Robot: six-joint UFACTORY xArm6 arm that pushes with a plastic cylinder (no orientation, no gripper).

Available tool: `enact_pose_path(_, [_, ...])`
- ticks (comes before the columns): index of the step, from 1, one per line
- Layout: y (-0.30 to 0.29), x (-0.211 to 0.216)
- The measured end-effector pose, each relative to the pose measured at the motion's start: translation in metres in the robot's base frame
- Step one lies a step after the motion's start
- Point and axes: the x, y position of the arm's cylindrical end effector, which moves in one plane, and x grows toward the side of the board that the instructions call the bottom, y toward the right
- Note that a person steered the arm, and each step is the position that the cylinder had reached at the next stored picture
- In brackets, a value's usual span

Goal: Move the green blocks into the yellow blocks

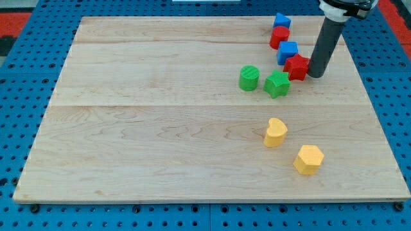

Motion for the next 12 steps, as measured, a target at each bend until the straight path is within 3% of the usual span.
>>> enact_pose_path(3, [-0.007, 0.044])
enact_pose_path(5, [-0.057, 0.044])
enact_pose_path(10, [-0.363, 0.046])
enact_pose_path(11, [-0.427, 0.025])
enact_pose_path(12, [-0.425, -0.022])
